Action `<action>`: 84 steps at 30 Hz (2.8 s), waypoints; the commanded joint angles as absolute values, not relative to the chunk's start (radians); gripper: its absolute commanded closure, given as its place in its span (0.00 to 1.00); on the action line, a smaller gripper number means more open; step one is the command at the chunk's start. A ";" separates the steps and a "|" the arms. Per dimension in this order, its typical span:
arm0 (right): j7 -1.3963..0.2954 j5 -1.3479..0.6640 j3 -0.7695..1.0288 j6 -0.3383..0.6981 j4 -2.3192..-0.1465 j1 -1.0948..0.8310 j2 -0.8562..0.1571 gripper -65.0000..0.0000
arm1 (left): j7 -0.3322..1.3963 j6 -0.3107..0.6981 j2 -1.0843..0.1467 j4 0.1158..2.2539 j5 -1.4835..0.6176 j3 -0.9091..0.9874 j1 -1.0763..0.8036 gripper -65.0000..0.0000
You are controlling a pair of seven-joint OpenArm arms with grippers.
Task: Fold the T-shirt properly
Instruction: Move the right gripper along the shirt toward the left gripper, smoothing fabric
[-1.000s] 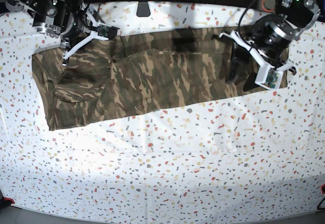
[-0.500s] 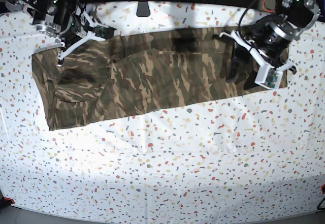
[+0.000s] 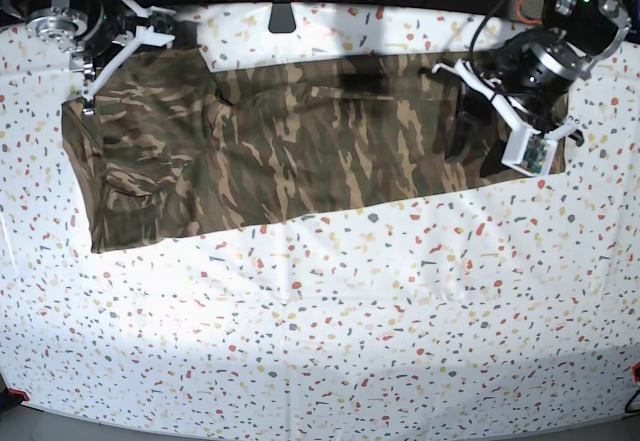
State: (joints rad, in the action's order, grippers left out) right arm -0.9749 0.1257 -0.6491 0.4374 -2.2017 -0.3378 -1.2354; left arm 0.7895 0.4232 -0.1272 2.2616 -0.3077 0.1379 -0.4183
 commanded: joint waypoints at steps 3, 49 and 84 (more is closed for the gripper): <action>-0.943 0.147 -0.641 0.405 -2.223 -0.324 -1.254 1.00 | 0.767 0.427 -0.131 2.278 -0.315 0.141 -0.415 0.59; -0.792 0.047 -0.641 0.029 -1.647 0.245 -0.687 0.46 | 0.762 0.469 -0.131 2.185 -0.315 0.141 -0.458 0.59; -0.732 0.105 -0.641 -0.142 -1.663 0.326 -0.409 0.43 | 0.606 0.468 -0.396 1.420 -0.275 0.141 -0.082 0.59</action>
State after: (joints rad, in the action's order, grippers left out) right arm -0.7418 0.0914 -0.6506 -0.1280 -1.6444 0.3031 -0.4015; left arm 0.5896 0.4774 -0.3820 1.4105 -0.2874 0.1371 -0.0933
